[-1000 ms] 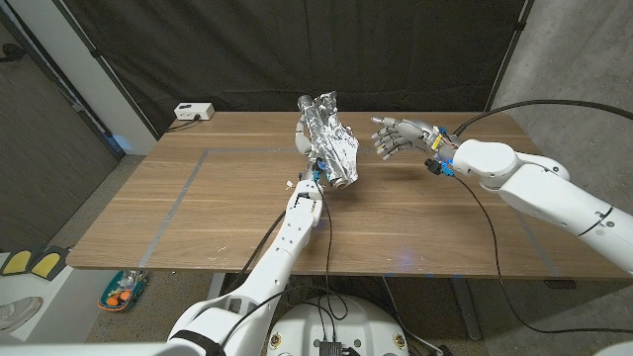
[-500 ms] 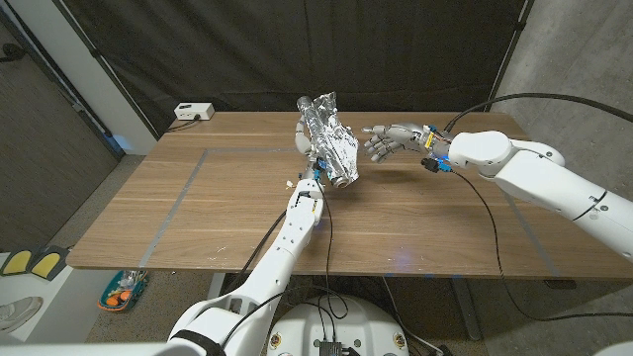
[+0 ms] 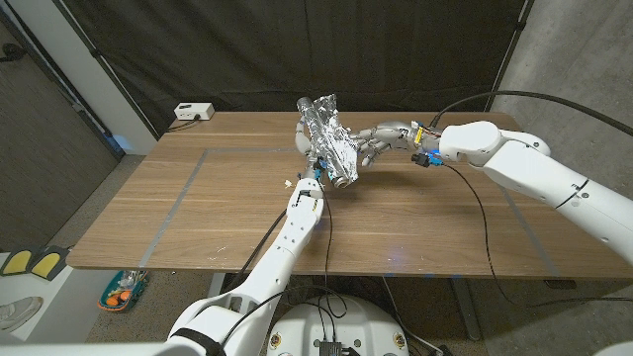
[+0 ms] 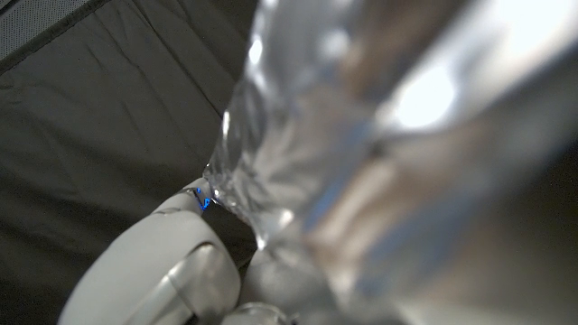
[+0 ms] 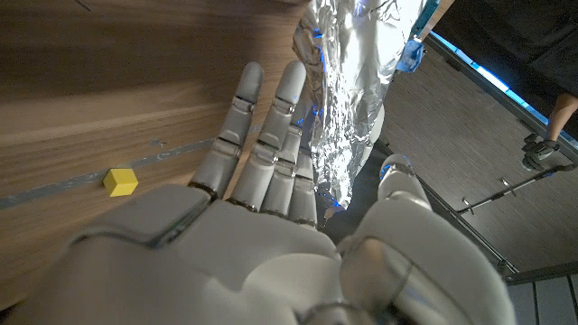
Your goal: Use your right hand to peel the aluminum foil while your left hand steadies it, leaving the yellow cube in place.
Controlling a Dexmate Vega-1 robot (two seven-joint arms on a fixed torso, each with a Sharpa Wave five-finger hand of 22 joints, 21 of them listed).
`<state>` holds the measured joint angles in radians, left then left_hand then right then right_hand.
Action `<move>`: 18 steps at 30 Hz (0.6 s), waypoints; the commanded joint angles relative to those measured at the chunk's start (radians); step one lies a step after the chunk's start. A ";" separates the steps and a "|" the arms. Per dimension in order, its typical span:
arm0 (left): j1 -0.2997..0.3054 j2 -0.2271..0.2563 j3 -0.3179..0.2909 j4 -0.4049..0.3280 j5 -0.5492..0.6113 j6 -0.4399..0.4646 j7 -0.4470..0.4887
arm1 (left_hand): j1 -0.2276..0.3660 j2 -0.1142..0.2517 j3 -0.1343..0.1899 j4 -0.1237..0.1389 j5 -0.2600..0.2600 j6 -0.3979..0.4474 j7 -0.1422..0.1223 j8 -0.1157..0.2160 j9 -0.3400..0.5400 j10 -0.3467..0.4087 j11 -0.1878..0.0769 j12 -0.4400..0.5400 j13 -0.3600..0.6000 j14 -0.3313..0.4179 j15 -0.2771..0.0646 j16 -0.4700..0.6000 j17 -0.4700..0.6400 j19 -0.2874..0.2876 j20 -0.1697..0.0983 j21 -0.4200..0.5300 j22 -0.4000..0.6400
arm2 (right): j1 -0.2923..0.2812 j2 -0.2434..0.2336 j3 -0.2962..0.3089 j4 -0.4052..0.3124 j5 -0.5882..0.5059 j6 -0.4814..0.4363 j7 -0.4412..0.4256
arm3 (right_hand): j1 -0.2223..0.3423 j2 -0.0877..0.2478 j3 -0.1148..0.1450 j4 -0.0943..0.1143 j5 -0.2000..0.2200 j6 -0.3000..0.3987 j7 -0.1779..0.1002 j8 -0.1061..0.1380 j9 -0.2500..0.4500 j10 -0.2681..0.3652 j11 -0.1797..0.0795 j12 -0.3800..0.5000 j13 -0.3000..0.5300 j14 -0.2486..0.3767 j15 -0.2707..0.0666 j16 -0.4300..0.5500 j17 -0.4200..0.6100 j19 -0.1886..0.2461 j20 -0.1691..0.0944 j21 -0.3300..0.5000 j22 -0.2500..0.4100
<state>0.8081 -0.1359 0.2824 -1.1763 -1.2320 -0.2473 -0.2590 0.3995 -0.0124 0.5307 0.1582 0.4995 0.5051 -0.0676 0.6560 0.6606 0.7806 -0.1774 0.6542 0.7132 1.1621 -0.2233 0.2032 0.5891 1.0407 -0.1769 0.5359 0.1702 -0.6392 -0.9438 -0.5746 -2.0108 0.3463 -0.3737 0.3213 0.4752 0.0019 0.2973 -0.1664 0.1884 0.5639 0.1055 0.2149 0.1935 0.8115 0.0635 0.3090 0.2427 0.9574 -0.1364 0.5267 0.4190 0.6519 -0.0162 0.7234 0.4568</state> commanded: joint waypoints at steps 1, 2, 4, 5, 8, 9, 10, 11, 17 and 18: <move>-0.007 0.003 0.011 0.009 0.035 -0.034 0.036 | 0.009 0.008 0.009 -0.005 0.006 0.004 -0.006 0.005 0.004 0.001 -0.013 0.001 0.001 -0.005 -0.001 -0.001 0.002 -0.003 -0.006 -0.006 0.006 | 0.024 0.044 -0.040 -0.032 -0.086 -0.073 -0.076 | 0.060 0.004 -0.004 -0.002 0.014 0.037 -0.014 0.013 0.003 0.044 -0.018 0.014 0.016 0.011 -0.045 0.056 0.052 0.007 -0.008 0.032 0.030; -0.008 0.004 0.012 0.010 0.038 -0.035 0.038 | 0.010 0.008 0.010 -0.006 0.006 0.004 -0.006 0.006 0.005 0.001 -0.015 0.001 0.001 -0.005 -0.001 -0.001 0.001 -0.001 -0.006 -0.007 0.006 | 0.019 0.052 -0.035 -0.011 -0.072 -0.041 -0.069 | 0.070 0.011 -0.001 -0.002 0.016 0.040 -0.015 0.013 0.004 0.045 -0.019 0.014 0.017 0.008 -0.045 0.062 0.059 0.002 -0.010 0.034 0.033; -0.009 0.005 0.012 0.011 0.037 -0.034 0.037 | 0.011 0.009 0.010 -0.007 0.006 0.004 -0.005 0.007 0.006 0.001 -0.015 0.002 0.002 -0.006 -0.001 -0.001 0.000 -0.002 -0.006 -0.010 0.006 | 0.018 0.066 -0.030 0.018 -0.043 -0.017 -0.050 | 0.080 0.017 -0.005 0.014 0.014 0.016 -0.017 -0.004 0.004 -0.002 -0.014 -0.009 0.026 -0.063 -0.019 0.040 0.060 -0.037 -0.004 0.048 0.057; -0.010 0.006 0.013 0.013 0.041 -0.036 0.040 | 0.011 0.009 0.011 -0.007 0.006 0.004 -0.005 0.008 0.007 0.004 -0.015 0.001 -0.001 -0.006 -0.001 -0.001 0.000 -0.003 -0.006 -0.012 0.007 | 0.024 0.067 -0.037 0.020 -0.048 -0.022 -0.046 | 0.076 0.020 -0.007 0.022 0.013 0.003 -0.015 -0.010 0.004 -0.029 -0.013 -0.023 0.027 -0.081 -0.014 0.021 0.044 -0.047 -0.003 0.057 0.067; -0.014 0.008 0.016 0.018 0.052 -0.045 0.045 | 0.012 0.009 0.012 -0.008 0.006 0.004 -0.007 0.010 0.009 0.003 -0.014 0.002 0.001 -0.006 -0.001 -0.001 -0.001 -0.002 -0.006 -0.015 0.007 | 0.022 0.082 -0.043 0.018 -0.055 -0.041 -0.071 | 0.072 0.018 -0.013 0.030 0.011 -0.005 -0.020 -0.014 0.004 -0.066 -0.013 -0.043 0.029 -0.128 0.004 -0.021 0.010 -0.073 -0.003 0.072 0.084; -0.015 0.009 0.017 0.020 0.055 -0.046 0.046 | 0.013 0.009 0.012 -0.008 0.005 0.004 -0.006 0.010 0.009 0.004 -0.014 0.002 0.001 -0.006 -0.001 -0.001 -0.001 -0.002 -0.006 -0.015 0.007 | 0.016 0.092 -0.039 0.022 -0.048 -0.037 -0.081 | 0.068 0.015 -0.016 0.033 0.011 0.002 -0.018 -0.012 0.004 -0.056 -0.012 -0.040 0.030 -0.118 0.005 -0.022 0.003 -0.070 -0.001 0.079 0.087; -0.016 0.009 0.017 0.021 0.055 -0.047 0.047 | 0.014 0.009 0.013 -0.009 0.005 0.004 -0.009 0.011 0.010 0.006 -0.016 0.002 -0.002 -0.006 -0.001 -0.001 -0.002 -0.002 -0.006 -0.017 0.008 | 0.008 0.102 -0.035 0.023 -0.044 -0.036 -0.101 | 0.065 0.012 -0.019 0.034 0.010 0.005 -0.020 -0.010 0.004 -0.053 -0.011 -0.039 0.030 -0.116 0.001 -0.024 -0.001 -0.071 -0.003 0.081 0.089; -0.017 0.009 0.018 0.022 0.057 -0.047 0.048 | 0.014 0.009 0.013 -0.009 0.005 0.005 -0.007 0.012 0.010 0.005 -0.016 0.002 0.000 -0.006 -0.001 -0.001 -0.002 -0.002 -0.006 -0.018 0.008 | 0.004 0.109 -0.035 0.022 -0.048 -0.036 -0.117 | 0.055 0.013 -0.025 0.042 0.012 0.029 -0.021 -0.002 0.005 -0.019 -0.012 -0.027 0.033 -0.082 -0.014 -0.016 -0.008 -0.069 -0.008 0.094 0.097; -0.026 0.011 0.021 0.036 0.066 -0.049 0.052 | 0.017 0.010 0.014 -0.011 0.004 0.004 -0.008 0.015 0.014 0.003 -0.017 0.002 0.001 -0.007 -0.001 -0.001 -0.004 0.000 -0.006 -0.023 0.009 | -0.026 0.164 -0.033 0.000 -0.067 -0.089 -0.253 | 0.125 0.003 -0.051 0.019 0.016 0.202 -0.056 0.054 0.027 0.239 -0.057 0.087 0.090 0.069 -0.056 0.140 0.088 -0.037 -0.022 0.201 0.169; -0.027 0.012 0.022 0.038 0.067 -0.049 0.050 | 0.017 0.011 0.015 -0.011 0.004 0.005 -0.008 0.016 0.015 0.004 -0.019 0.002 -0.001 -0.007 -0.001 -0.001 -0.004 0.001 -0.006 -0.024 0.009 | -0.030 0.171 -0.035 -0.008 -0.076 -0.104 -0.278 | 0.156 0.003 -0.060 0.014 0.017 0.236 -0.066 0.065 0.037 0.267 -0.072 0.112 0.118 0.086 -0.069 0.199 0.144 -0.035 -0.024 0.234 0.195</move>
<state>0.7927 -0.1284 0.2975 -1.1558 -1.1831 -0.2862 -0.2179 0.4067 -0.0055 0.5385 0.1502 0.4984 0.5072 -0.0731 0.6660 0.6698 0.7855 -0.1830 0.6542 0.7133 1.1585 -0.2268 0.2034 0.5835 1.0409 -0.1768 0.5137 0.1749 -0.6331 -0.8494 -0.6071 -2.0023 0.2967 -0.4180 0.2108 0.5750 0.0045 0.2545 -0.1410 0.2001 0.7242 0.0564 0.2538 0.2115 0.9480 -0.0230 0.3675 0.3158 1.0000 -0.1465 0.6275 0.4771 0.6041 -0.0369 0.9004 0.6070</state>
